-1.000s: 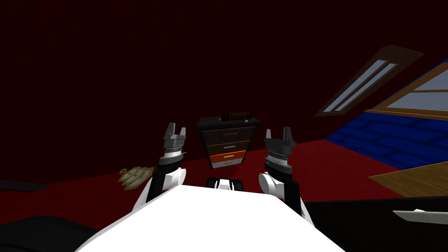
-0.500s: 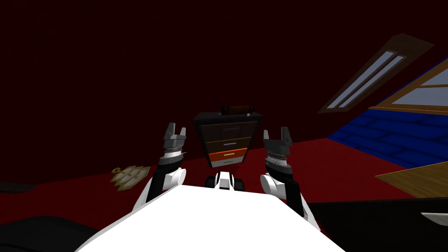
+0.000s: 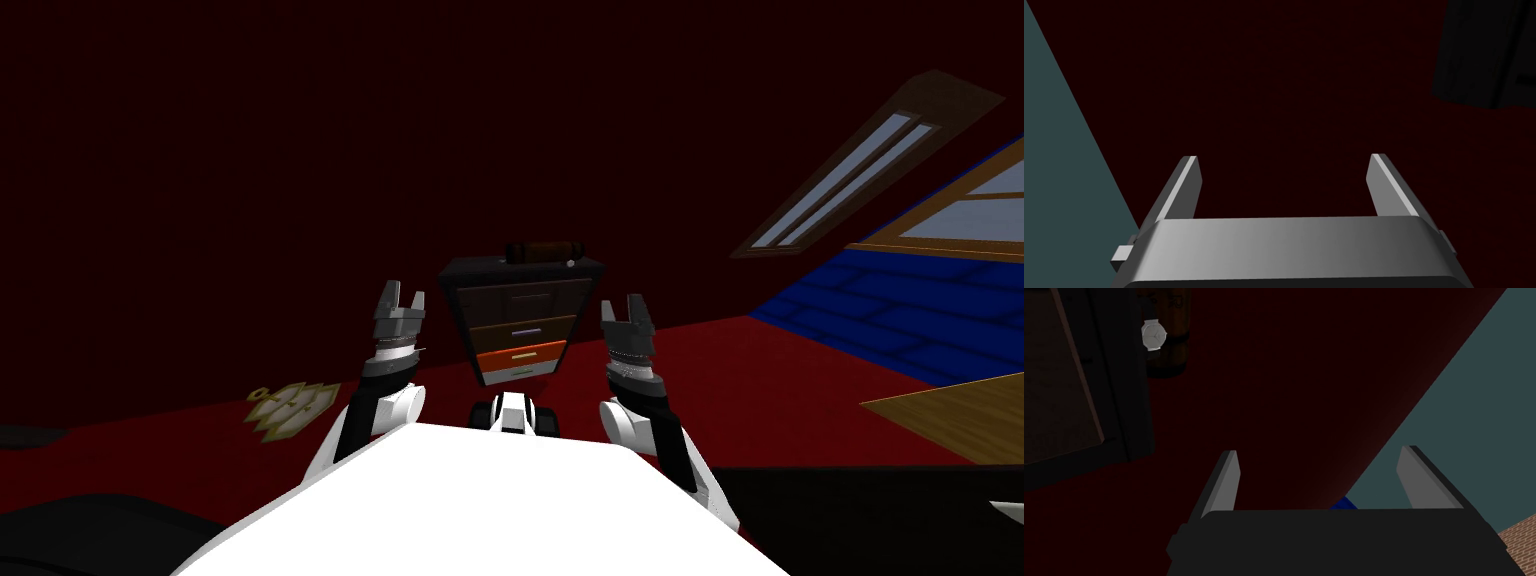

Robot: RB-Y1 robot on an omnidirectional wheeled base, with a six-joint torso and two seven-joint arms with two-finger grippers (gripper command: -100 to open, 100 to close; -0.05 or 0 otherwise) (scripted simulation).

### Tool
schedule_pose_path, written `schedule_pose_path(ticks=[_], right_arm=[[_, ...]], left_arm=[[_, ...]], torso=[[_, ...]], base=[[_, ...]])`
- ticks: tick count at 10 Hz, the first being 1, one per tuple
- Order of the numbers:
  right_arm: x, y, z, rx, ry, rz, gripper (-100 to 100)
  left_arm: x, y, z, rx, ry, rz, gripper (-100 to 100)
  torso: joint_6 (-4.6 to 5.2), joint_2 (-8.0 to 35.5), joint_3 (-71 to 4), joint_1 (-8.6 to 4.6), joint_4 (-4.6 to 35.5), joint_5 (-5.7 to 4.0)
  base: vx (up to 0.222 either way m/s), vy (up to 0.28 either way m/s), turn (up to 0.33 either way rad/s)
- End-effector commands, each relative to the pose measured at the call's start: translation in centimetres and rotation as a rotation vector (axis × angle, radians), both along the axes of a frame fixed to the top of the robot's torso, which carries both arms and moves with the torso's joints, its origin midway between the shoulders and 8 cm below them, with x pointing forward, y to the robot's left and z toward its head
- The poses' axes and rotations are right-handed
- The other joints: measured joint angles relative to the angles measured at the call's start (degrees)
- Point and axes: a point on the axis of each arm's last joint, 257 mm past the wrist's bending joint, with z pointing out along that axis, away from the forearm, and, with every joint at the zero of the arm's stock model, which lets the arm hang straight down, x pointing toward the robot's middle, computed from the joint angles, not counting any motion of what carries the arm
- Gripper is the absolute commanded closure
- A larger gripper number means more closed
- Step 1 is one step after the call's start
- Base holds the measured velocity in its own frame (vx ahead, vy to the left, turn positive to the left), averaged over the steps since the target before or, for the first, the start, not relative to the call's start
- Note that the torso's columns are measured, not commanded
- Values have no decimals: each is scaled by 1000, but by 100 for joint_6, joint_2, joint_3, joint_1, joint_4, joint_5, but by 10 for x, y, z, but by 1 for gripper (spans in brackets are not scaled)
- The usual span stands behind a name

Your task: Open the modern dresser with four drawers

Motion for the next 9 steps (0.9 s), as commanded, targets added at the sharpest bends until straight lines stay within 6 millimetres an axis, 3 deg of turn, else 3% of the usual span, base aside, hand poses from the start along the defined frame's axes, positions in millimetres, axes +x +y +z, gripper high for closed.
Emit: schedule_pose_path(ticks=[1,9], right_arm=[[3,0,-7,-86,8,-57,-100],[12,-6,-38,-365,33,-238,-100]], left_arm=[[0,0,0,0,0,0,0],[0,0,0,0,0,0,0]], torso=[[0,-2,-1,1,0,0],[0,-2,-1,0,-1,0]], base=[[34,16,-3],[36,17,-3]])
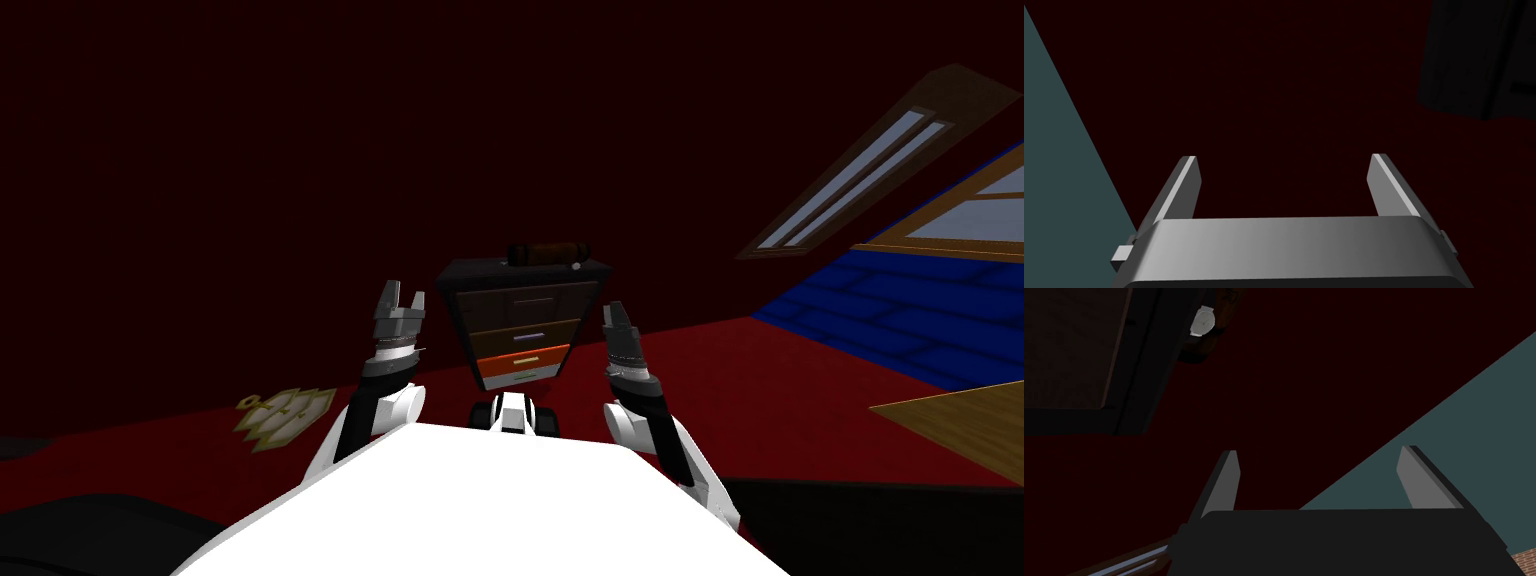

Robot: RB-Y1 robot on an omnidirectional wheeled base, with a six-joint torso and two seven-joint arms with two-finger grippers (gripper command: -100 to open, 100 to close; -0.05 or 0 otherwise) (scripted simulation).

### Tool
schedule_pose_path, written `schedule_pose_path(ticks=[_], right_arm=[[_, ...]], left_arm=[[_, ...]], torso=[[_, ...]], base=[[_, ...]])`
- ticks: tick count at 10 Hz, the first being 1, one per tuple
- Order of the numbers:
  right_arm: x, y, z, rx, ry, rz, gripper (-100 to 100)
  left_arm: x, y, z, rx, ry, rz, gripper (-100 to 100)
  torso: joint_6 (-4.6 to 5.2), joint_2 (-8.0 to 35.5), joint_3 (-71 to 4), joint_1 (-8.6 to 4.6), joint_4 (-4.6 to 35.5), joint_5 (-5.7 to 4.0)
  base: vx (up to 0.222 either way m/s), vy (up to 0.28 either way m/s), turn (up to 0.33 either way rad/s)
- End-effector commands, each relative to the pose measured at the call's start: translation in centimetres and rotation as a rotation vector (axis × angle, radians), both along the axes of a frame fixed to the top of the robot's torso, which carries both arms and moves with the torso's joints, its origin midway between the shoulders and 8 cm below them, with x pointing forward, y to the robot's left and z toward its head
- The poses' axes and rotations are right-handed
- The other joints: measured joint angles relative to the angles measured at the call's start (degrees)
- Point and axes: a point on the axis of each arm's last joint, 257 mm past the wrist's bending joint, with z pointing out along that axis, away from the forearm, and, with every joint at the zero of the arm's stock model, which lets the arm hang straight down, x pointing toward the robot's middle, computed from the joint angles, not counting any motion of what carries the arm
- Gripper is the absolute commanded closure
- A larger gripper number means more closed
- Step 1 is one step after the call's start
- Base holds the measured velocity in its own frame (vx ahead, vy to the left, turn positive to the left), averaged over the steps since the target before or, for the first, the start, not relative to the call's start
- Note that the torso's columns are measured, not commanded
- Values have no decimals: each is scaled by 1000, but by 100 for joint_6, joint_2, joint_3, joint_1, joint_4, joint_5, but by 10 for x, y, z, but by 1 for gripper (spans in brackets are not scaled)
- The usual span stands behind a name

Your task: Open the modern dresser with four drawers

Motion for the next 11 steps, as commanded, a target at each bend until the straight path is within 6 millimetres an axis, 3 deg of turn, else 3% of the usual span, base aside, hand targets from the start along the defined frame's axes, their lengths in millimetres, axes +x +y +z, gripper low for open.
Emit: schedule_pose_path(ticks=[1,11], right_arm=[[2,-3,-10,-92,4,-62,-100],[9,-12,-39,-384,9,-265,-100]], left_arm=[[0,0,0,0,0,0,0],[0,0,0,0,0,0,0]], torso=[[0,-5,-2,3,-1,0],[0,-2,-1,2,-1,1]], base=[[42,22,-1],[29,16,1]])
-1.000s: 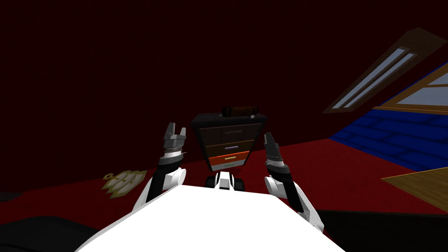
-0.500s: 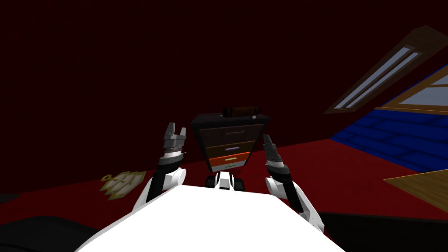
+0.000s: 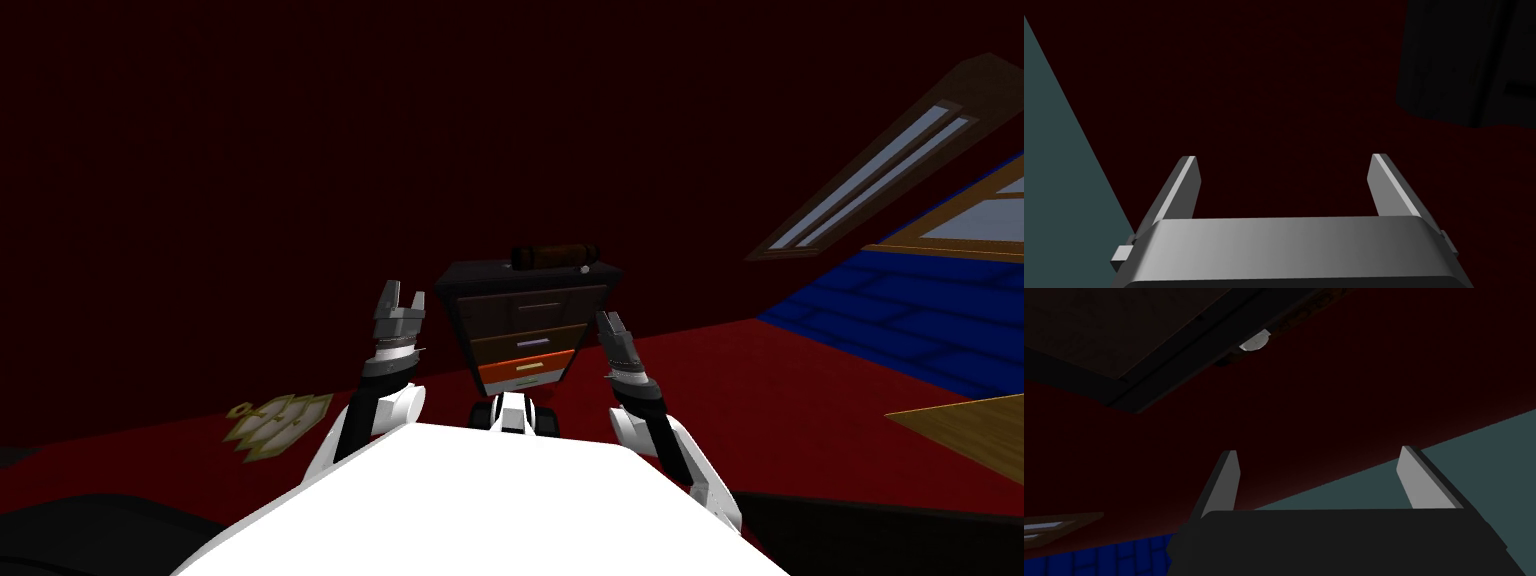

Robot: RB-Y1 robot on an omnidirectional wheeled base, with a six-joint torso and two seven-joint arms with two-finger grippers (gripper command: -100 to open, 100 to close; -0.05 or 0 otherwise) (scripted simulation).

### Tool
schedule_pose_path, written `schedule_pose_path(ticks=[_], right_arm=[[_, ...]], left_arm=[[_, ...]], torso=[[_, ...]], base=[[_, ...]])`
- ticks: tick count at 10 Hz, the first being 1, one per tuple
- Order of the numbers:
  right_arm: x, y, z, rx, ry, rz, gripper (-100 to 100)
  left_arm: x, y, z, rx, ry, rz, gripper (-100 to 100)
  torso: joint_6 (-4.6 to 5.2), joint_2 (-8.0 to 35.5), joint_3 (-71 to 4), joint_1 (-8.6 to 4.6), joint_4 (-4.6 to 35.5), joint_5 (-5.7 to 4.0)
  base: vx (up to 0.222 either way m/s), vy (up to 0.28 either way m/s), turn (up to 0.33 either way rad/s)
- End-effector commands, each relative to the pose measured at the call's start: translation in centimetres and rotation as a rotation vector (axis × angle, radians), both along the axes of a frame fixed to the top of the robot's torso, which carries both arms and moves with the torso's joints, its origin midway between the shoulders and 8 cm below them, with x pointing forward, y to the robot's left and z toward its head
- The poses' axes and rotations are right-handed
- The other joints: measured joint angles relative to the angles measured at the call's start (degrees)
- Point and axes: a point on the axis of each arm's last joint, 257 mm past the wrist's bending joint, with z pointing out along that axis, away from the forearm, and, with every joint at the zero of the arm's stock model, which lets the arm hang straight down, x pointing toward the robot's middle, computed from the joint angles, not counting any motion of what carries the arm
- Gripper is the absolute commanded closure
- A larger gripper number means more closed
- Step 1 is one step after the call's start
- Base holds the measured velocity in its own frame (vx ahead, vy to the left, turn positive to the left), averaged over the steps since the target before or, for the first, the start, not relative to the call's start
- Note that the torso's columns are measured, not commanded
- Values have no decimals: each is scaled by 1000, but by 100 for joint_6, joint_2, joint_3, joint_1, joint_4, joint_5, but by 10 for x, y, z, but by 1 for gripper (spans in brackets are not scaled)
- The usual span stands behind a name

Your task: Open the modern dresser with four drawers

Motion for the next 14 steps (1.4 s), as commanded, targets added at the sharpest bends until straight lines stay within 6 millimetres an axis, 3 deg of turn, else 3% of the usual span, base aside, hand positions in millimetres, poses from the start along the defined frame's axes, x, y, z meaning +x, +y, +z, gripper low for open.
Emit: schedule_pose_path(ticks=[1,3,4,6,7,9,10,12,13,14], right_arm=[[3,-5,-12,-94,3,-59,-100],[3,-5,-12,-136,-4,-93,-100],[4,-9,-23,-189,6,-119,-100],[4,-9,-23,-234,-2,-154,-100],[6,-14,-35,-287,9,-180,-100],[6,-14,-35,-333,0,-215,-100],[7,-19,-47,-385,12,-240,-100],[7,-19,-47,-432,3,-275,-100],[8,-24,-60,-484,16,-298,-100],[8,-24,-60,-507,11,-315,-100]], left_arm=[[0,0,0,0,0,0,0],[0,0,0,0,0,0,0],[0,0,0,0,0,0,0],[0,0,0,0,0,0,0],[0,0,0,0,0,0,0],[0,0,0,0,0,0,0],[0,0,0,0,0,0,0],[0,0,0,0,0,0,0],[0,0,0,0,0,0,0],[0,0,0,0,0,0,0]], torso=[[0,6,3,-6,2,-2],[0,-1,-1,1,0,0],[0,5,3,-4,2,-1],[0,-1,0,1,0,0],[0,5,3,-2,2,0],[0,0,0,1,0,0],[0,6,3,-2,2,-1],[0,0,0,-1,0,0],[0,3,2,-6,1,-2],[-1,-1,0,-1,0,-1]], base=[[37,21,10],[26,19,2],[33,16,13],[27,21,2],[33,18,19],[25,23,4],[24,33,23],[22,22,6],[31,30,31],[29,30,14]])
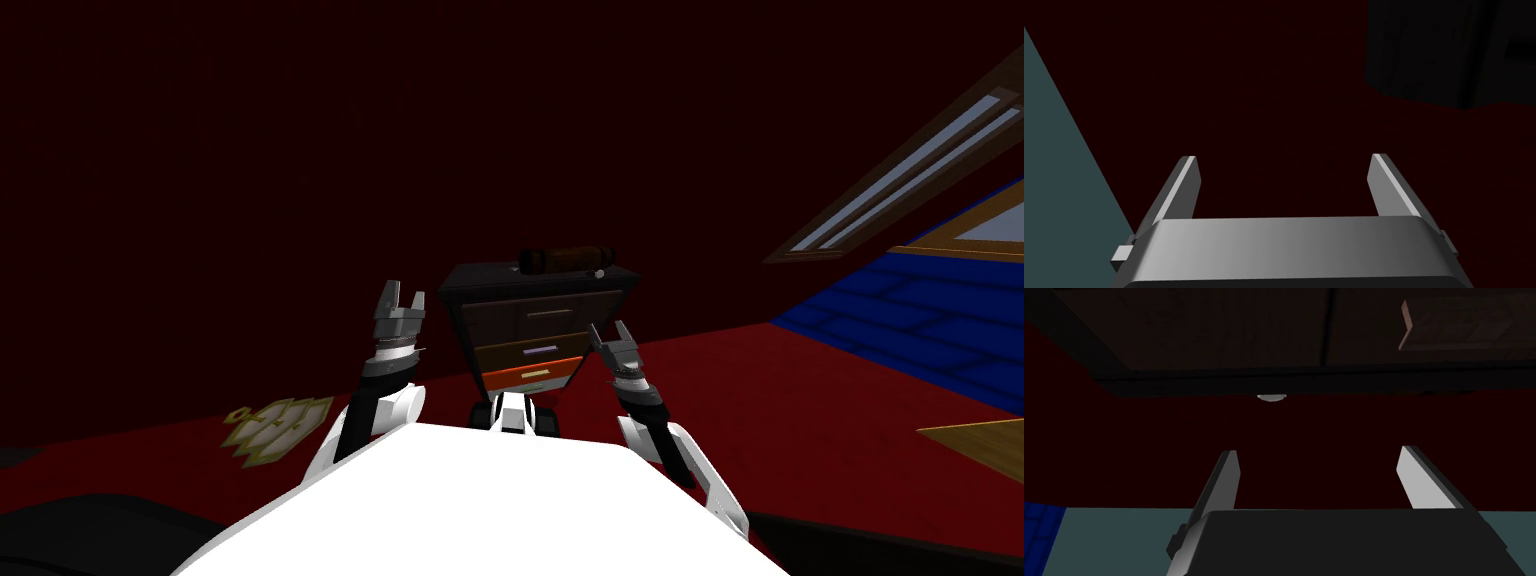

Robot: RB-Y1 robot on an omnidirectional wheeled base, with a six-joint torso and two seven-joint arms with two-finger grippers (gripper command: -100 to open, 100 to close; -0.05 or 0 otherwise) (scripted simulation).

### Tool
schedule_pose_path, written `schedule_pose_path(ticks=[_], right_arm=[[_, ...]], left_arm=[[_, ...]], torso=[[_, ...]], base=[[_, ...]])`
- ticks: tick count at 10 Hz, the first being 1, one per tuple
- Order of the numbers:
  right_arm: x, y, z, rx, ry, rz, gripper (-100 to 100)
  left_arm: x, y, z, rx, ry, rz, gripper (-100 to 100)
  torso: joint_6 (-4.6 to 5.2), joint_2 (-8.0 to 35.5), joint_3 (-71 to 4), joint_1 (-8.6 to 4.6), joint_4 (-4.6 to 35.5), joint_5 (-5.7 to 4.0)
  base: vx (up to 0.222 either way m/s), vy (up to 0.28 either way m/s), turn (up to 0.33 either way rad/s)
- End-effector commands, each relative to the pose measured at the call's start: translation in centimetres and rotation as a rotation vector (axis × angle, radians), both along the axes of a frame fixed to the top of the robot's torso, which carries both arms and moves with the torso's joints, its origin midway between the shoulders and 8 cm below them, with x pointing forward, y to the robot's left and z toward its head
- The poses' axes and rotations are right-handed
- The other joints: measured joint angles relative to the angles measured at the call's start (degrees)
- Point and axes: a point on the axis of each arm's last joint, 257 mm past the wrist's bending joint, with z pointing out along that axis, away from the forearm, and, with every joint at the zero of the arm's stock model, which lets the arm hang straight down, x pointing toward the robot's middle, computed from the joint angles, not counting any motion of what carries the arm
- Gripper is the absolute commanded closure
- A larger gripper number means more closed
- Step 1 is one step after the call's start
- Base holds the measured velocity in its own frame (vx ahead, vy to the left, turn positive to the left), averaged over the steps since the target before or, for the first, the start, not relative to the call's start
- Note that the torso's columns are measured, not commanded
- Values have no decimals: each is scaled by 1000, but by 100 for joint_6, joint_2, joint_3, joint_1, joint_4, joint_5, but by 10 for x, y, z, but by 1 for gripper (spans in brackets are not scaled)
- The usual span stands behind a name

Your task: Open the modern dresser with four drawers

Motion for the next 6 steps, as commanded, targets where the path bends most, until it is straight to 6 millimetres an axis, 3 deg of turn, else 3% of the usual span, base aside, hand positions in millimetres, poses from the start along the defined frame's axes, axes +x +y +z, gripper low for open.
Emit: schedule_pose_path(ticks=[1,2,3,5,6], right_arm=[[1,-3,-7,-77,-6,-47,-100],[1,-3,-7,-84,-7,-51,-100],[1,-9,-20,-144,6,-82,-100],[1,-9,-20,-184,-2,-108,-100],[1,-15,-34,-237,14,-133,-100]], left_arm=[[0,0,0,0,0,0,0],[0,0,0,0,0,0,0],[0,0,0,0,0,0,0],[0,0,0,0,0,0,0],[0,0,0,0,0,0,0]], torso=[[0,1,0,1,0,1],[1,6,3,-4,1,0],[0,8,5,-7,2,-1],[1,0,-1,4,0,2],[1,2,0,-1,0,1]], base=[[14,15,-3],[0,0,0],[19,22,40],[19,25,7],[30,34,35]])
